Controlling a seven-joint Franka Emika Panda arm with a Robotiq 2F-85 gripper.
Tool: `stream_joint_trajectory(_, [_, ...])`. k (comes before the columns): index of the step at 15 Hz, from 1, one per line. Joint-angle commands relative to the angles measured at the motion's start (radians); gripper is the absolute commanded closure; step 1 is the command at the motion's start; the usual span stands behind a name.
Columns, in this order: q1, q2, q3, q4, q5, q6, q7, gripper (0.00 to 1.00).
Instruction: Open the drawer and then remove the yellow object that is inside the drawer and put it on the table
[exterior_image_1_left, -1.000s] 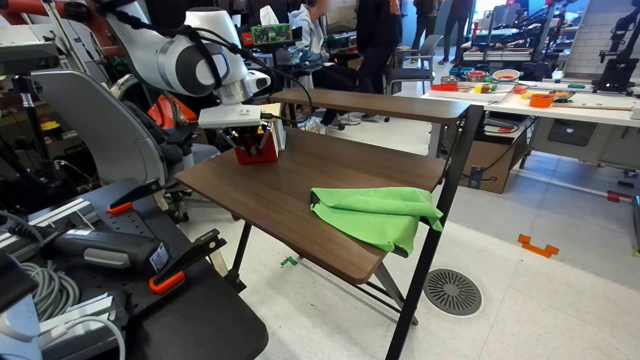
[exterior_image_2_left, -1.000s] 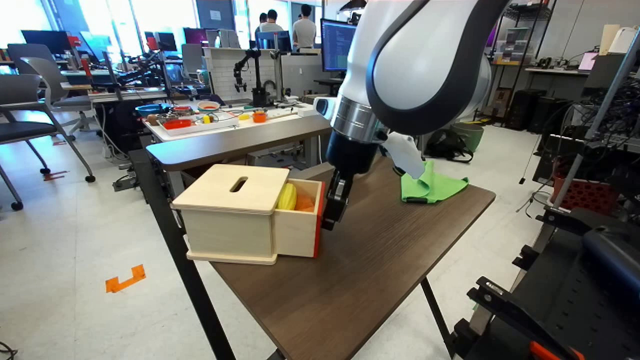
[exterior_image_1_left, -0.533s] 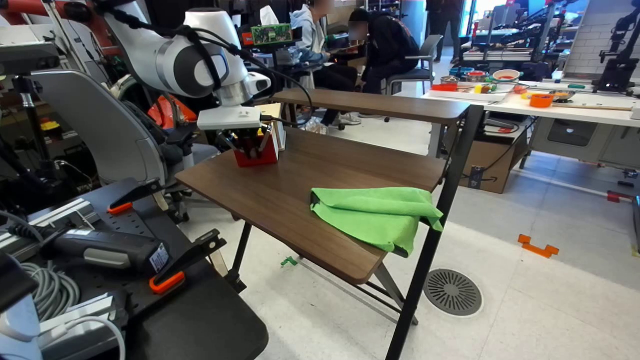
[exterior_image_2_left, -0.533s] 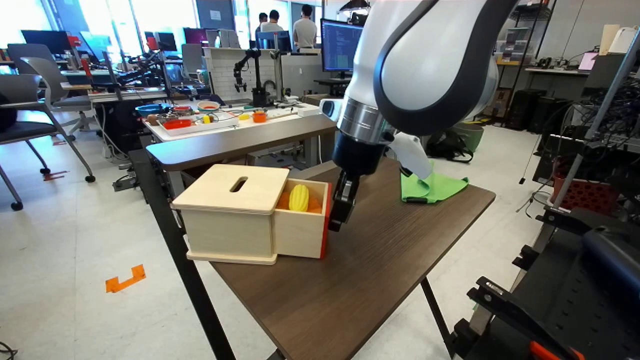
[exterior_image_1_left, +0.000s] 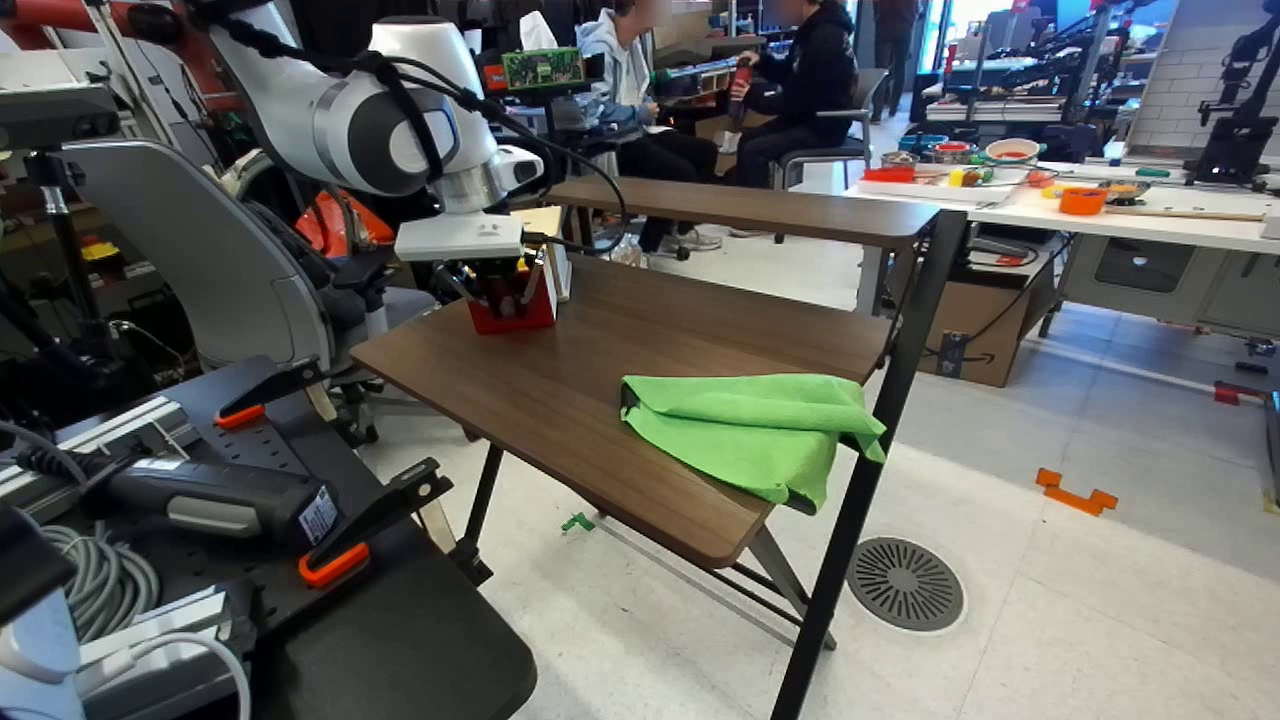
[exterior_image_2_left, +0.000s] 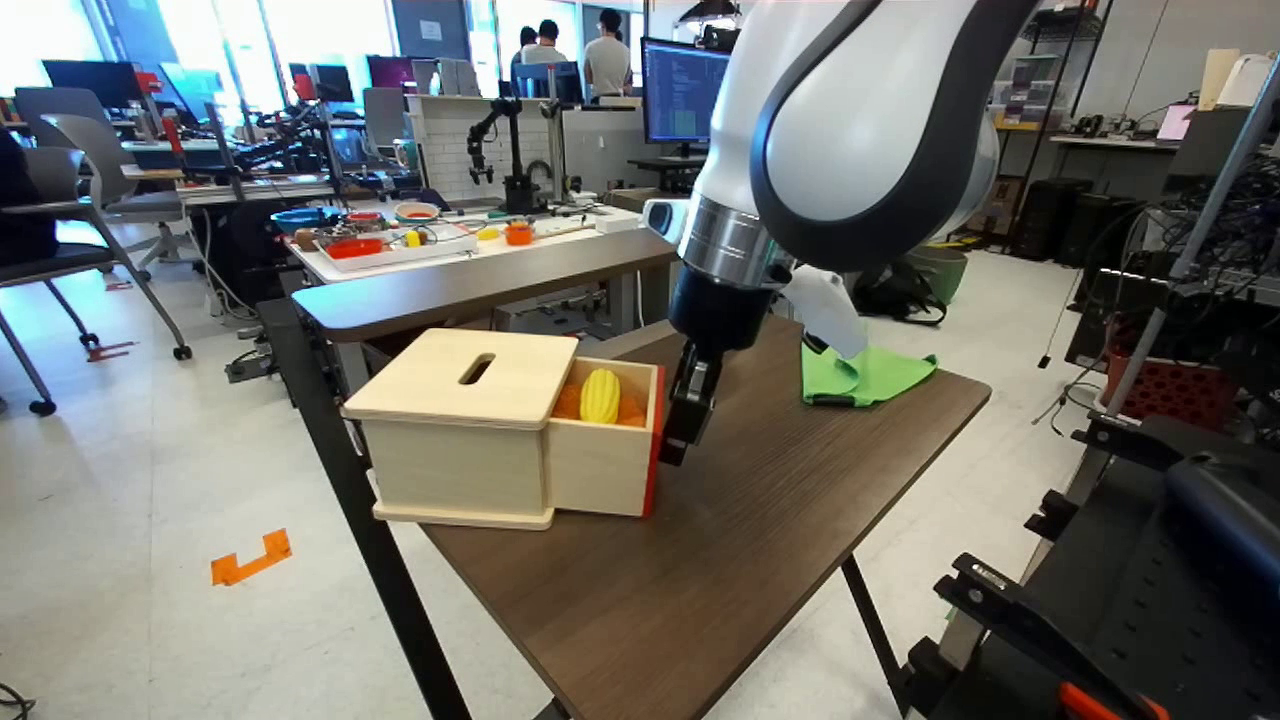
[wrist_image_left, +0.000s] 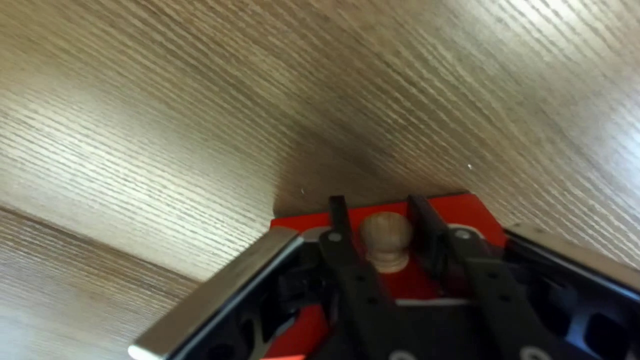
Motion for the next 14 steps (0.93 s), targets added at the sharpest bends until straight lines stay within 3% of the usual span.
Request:
stream_joint_trajectory(1, [-0.014, -0.037, -0.008, -0.023, -0.031, -0.034, 0.033, 0.33])
stream_joint_trajectory(4, [0.001, -0.064, -0.030, -0.048, -0.028, -0.042, 0.061, 0.10])
stream_joint_trajectory(6, [0.017, -0.100, -0.046, -0.085, -0.028, -0.039, 0.090, 0.00])
stream_joint_trajectory(10, [0.078, -0.199, -0.098, -0.173, -0.024, -0.048, 0.190, 0.00])
stream_joint_trajectory(14, [0.229, -0.266, -0.247, -0.201, -0.022, -0.016, 0.440, 0.00])
